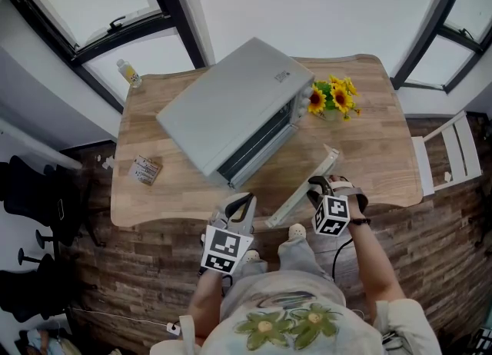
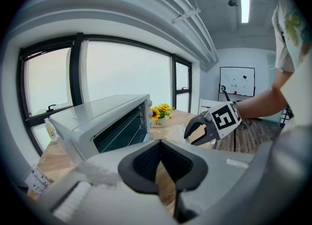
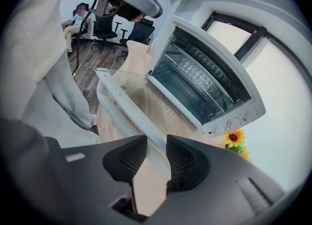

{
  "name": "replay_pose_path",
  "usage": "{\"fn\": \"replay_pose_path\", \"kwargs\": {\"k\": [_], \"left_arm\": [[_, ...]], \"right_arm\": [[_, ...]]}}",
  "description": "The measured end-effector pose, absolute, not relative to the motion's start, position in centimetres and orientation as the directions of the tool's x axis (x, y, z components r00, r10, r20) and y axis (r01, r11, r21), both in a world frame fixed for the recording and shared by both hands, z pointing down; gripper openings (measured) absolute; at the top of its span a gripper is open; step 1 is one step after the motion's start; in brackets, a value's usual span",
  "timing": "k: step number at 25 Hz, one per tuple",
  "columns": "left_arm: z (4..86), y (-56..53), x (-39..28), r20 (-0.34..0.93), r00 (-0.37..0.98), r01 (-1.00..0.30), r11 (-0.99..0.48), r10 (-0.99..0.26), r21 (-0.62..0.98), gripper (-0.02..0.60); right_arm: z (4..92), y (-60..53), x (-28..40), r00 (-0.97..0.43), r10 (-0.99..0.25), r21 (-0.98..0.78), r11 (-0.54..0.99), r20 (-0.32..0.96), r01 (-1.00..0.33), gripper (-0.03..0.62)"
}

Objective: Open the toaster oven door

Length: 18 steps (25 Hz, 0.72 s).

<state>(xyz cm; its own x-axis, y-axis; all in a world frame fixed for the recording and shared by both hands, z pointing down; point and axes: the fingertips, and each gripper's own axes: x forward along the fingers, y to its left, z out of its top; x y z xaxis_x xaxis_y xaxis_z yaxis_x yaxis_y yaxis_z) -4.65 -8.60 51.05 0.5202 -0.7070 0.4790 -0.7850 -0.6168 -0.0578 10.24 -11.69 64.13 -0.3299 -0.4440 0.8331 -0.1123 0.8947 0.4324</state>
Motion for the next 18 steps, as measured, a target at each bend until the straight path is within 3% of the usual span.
{"fn": "replay_pose_path", "kwargs": {"k": [18], "left_arm": [[51.5, -8.7, -4.5, 0.495, 0.512, -0.786, -0.615, -0.702, -0.061, 0.005]], "right_arm": [[67.4, -10.8, 11.0, -0.304, -0.374, 0.363, 0.927, 0.876, -0.095, 0.133]]}}
